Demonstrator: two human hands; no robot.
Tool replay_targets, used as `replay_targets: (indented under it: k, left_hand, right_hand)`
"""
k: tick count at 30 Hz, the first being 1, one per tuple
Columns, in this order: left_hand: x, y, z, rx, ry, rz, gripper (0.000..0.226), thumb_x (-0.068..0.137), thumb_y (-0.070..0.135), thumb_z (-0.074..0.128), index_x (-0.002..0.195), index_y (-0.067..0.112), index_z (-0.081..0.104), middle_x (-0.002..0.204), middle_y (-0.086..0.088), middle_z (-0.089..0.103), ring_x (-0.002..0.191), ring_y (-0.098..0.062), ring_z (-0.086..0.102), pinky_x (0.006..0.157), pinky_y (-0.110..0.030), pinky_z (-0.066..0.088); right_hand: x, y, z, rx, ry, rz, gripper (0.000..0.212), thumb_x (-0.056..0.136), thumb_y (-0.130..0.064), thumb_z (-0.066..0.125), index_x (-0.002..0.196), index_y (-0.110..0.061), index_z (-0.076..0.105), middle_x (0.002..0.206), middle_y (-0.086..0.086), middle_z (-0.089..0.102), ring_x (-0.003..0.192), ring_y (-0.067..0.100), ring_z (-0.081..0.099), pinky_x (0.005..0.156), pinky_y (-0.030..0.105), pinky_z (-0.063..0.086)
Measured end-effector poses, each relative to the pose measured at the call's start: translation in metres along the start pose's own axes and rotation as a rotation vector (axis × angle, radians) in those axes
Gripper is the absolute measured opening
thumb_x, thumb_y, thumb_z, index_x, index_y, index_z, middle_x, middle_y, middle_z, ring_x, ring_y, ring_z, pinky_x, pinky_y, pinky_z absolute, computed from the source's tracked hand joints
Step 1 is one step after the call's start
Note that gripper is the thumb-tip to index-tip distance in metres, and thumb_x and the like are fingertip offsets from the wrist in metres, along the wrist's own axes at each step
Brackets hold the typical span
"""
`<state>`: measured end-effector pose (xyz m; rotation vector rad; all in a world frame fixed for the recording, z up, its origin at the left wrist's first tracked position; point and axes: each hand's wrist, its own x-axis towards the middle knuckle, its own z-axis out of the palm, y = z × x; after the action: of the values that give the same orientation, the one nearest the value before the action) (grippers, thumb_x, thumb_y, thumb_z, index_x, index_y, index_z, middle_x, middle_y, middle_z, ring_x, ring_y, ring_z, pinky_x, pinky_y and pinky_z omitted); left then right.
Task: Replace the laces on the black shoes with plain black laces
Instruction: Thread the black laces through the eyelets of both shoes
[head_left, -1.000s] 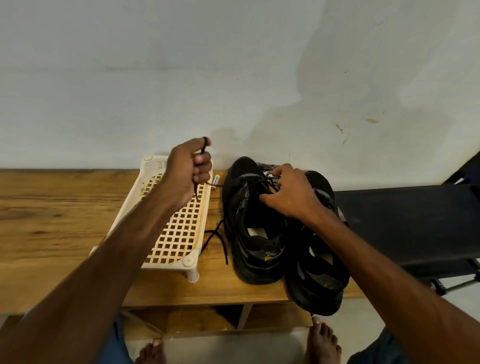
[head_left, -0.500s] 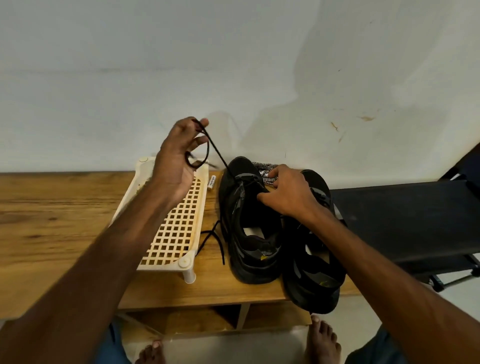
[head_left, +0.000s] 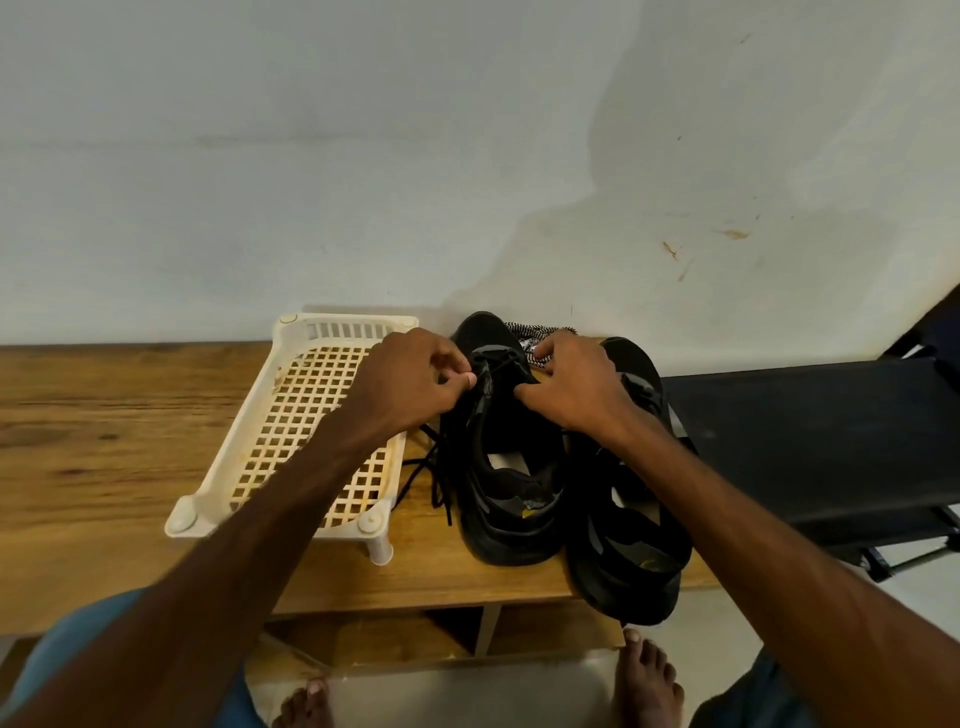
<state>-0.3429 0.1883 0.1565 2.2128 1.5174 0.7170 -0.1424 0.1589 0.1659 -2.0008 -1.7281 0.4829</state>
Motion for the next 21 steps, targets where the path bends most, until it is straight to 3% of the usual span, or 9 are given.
replay_targets:
  k: [3, 6, 8, 11, 14, 17, 21]
  left_hand:
    - [0.002, 0.003, 0.0, 0.116, -0.015, 0.003, 0.01, 0.088, 0.038, 0.074, 0.09, 0.03, 0.079, 0.08, 0.013, 0.073, 0.075, -0.003, 0.065, 0.067, -0.024, 0.051]
    - [0.004, 0.005, -0.004, 0.125, 0.031, -0.006, 0.014, 0.09, 0.044, 0.069, 0.084, 0.033, 0.075, 0.078, 0.018, 0.069, 0.066, 0.003, 0.056, 0.056, -0.02, 0.035]
    - [0.005, 0.004, -0.008, 0.018, 0.035, -0.034, 0.019, 0.092, 0.044, 0.067, 0.08, 0.032, 0.076, 0.074, 0.019, 0.07, 0.067, 0.002, 0.061, 0.065, -0.024, 0.044]
    - [0.003, 0.002, -0.01, -0.253, -0.053, -0.106, 0.032, 0.1, 0.038, 0.059, 0.077, 0.026, 0.079, 0.068, 0.014, 0.075, 0.071, 0.003, 0.07, 0.097, -0.039, 0.051]
    - [0.006, 0.001, -0.004, -0.115, 0.013, -0.152, 0.037, 0.101, 0.043, 0.05, 0.078, 0.029, 0.075, 0.06, 0.017, 0.071, 0.067, 0.007, 0.065, 0.102, -0.047, 0.047]
    - [0.009, -0.002, 0.001, 0.07, 0.007, -0.156, 0.013, 0.09, 0.046, 0.069, 0.09, 0.033, 0.073, 0.065, 0.017, 0.07, 0.082, -0.001, 0.065, 0.103, -0.053, 0.044]
    - [0.01, 0.002, 0.002, 0.185, 0.025, -0.132, 0.007, 0.081, 0.039, 0.077, 0.085, 0.034, 0.075, 0.107, 0.014, 0.069, 0.12, -0.017, 0.052, 0.104, -0.053, 0.03]
  right_hand:
    - [0.001, 0.0, 0.0, -0.003, -0.013, -0.004, 0.039, 0.076, -0.022, 0.079, 0.109, -0.005, 0.067, 0.103, 0.011, 0.072, 0.09, 0.024, 0.068, 0.071, 0.033, 0.053]
    - [0.001, 0.0, 0.0, -0.002, -0.009, -0.009, 0.04, 0.075, -0.021, 0.079, 0.108, -0.001, 0.069, 0.103, 0.014, 0.073, 0.094, 0.028, 0.07, 0.074, 0.036, 0.057]
    - [0.001, 0.0, 0.0, -0.002, -0.01, -0.007, 0.041, 0.075, -0.022, 0.079, 0.109, -0.001, 0.069, 0.103, 0.015, 0.073, 0.094, 0.028, 0.071, 0.075, 0.036, 0.057]
    - [0.002, 0.0, 0.0, -0.003, -0.01, -0.002, 0.042, 0.075, -0.024, 0.079, 0.11, -0.002, 0.068, 0.102, 0.013, 0.072, 0.093, 0.027, 0.07, 0.07, 0.034, 0.054]
    - [0.001, -0.001, -0.001, -0.011, -0.009, -0.003, 0.043, 0.075, -0.023, 0.079, 0.11, 0.0, 0.068, 0.103, 0.015, 0.073, 0.094, 0.029, 0.07, 0.072, 0.035, 0.055]
    - [0.0, -0.001, -0.002, -0.017, 0.0, -0.007, 0.043, 0.075, -0.022, 0.079, 0.109, 0.001, 0.068, 0.102, 0.016, 0.073, 0.094, 0.031, 0.07, 0.076, 0.039, 0.057]
    - [0.0, -0.002, -0.002, -0.021, -0.019, -0.006, 0.042, 0.075, -0.022, 0.079, 0.109, 0.0, 0.068, 0.102, 0.015, 0.072, 0.093, 0.029, 0.07, 0.073, 0.036, 0.057]
